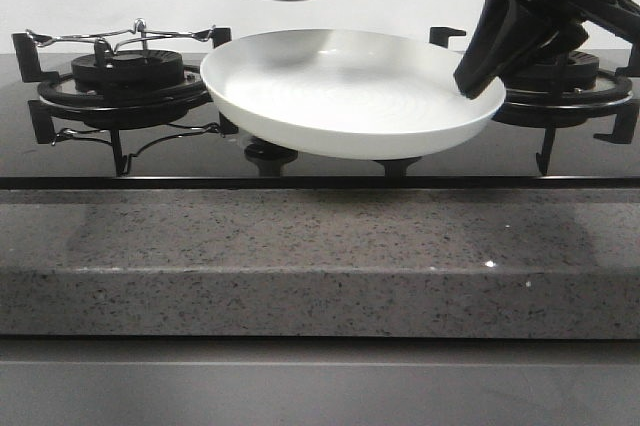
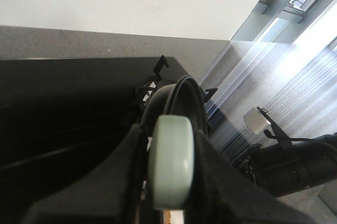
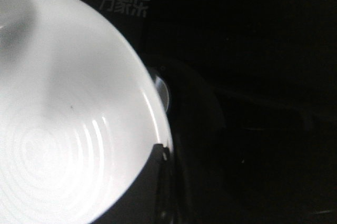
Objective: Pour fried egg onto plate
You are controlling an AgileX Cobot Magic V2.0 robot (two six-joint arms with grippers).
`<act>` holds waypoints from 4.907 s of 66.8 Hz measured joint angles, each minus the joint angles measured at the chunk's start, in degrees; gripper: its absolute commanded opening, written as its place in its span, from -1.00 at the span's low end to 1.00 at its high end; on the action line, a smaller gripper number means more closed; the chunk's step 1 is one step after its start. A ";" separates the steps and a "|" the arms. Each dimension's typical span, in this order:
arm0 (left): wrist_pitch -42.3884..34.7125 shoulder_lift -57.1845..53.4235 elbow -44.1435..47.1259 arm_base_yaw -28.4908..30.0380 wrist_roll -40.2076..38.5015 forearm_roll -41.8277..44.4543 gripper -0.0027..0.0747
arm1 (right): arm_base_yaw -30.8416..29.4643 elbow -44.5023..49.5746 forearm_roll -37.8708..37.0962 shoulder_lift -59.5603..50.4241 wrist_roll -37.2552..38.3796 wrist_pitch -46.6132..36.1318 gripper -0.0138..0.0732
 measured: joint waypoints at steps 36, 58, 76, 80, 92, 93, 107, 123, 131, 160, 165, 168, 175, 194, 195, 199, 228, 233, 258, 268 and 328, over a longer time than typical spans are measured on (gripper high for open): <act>-6.88 -0.13 -1.81 -13.23 31.22 1.04 -0.98 | 0.00 0.00 0.00 0.00 -0.01 0.00 -0.84; -7.32 -0.13 -1.83 -13.77 47.77 1.21 -0.98 | 0.00 0.00 0.00 0.00 -0.01 0.00 -0.84; -6.42 -0.13 -2.16 -13.77 53.56 1.21 -0.98 | 0.00 0.26 -0.22 0.10 -0.21 0.21 -0.84; -6.20 -0.13 -2.16 -13.77 53.69 1.21 -0.98 | 0.00 0.26 -0.22 0.10 -0.21 0.21 -0.84; -6.19 -0.13 -2.16 -13.77 53.78 1.21 -0.98 | 0.00 0.36 -0.22 0.10 -0.21 0.21 -0.84; -6.19 -0.13 -2.16 -13.77 53.65 1.21 -0.98 | 0.00 0.36 -0.22 0.10 -0.21 0.21 -0.84; -10.17 -0.13 -2.16 -12.34 46.26 -0.91 -0.98 | 0.00 0.36 -0.22 0.10 -0.21 0.21 -0.84; -14.00 0.40 -2.25 -1.79 30.62 -4.71 -0.98 | 0.00 0.36 -0.22 0.10 -0.21 0.21 -0.84; -13.78 2.56 -2.25 4.72 21.41 -7.97 -0.98 | 0.00 0.36 -0.22 0.10 -0.21 0.21 -0.84; -3.63 16.32 -2.25 21.52 -0.95 -18.36 -0.98 | 0.00 0.36 -0.22 0.10 0.04 0.21 -0.84; -2.02 19.18 -2.25 22.63 -2.15 -19.32 -0.98 | 0.00 0.36 -0.22 0.10 0.04 0.21 -0.84; -1.25 20.69 -2.25 23.03 -2.44 -20.01 -0.98 | 0.00 0.36 -0.22 0.10 0.04 0.21 -0.84; -0.53 23.82 -2.25 23.80 -2.84 -21.64 -0.98 | 0.00 0.36 -0.22 0.10 0.04 0.21 -0.84; 2.08 29.32 -2.28 24.71 -6.07 -25.31 -0.96 | 0.00 0.36 -0.22 0.10 0.04 0.21 -0.84; 2.12 29.49 -2.38 24.71 -6.21 -25.42 -0.94 | 0.00 0.36 -0.22 0.10 0.04 0.21 -0.84; 2.89 29.94 -2.38 24.71 -6.47 -25.56 -0.82 | 0.00 0.36 -0.22 0.10 0.04 0.21 -0.84; 4.49 31.69 -2.38 24.81 -6.77 -25.53 0.49 | 0.00 0.36 -0.22 0.10 0.04 0.21 -0.84; 4.62 31.69 -2.40 25.20 -6.56 -24.79 0.52 | 0.00 0.36 -0.22 0.10 -0.20 0.21 -0.84; 13.53 31.69 -2.50 32.12 -6.43 -19.76 0.51 | 0.00 0.36 -0.22 0.10 -0.20 0.21 -0.84; 16.28 29.74 -2.50 34.79 -6.43 -17.10 0.51 | 0.00 0.36 -0.22 0.10 -0.20 0.21 -0.84; 10.00 -11.65 -2.50 15.15 -28.58 43.56 0.47 | 0.00 0.36 -0.22 0.10 -0.05 0.21 -0.84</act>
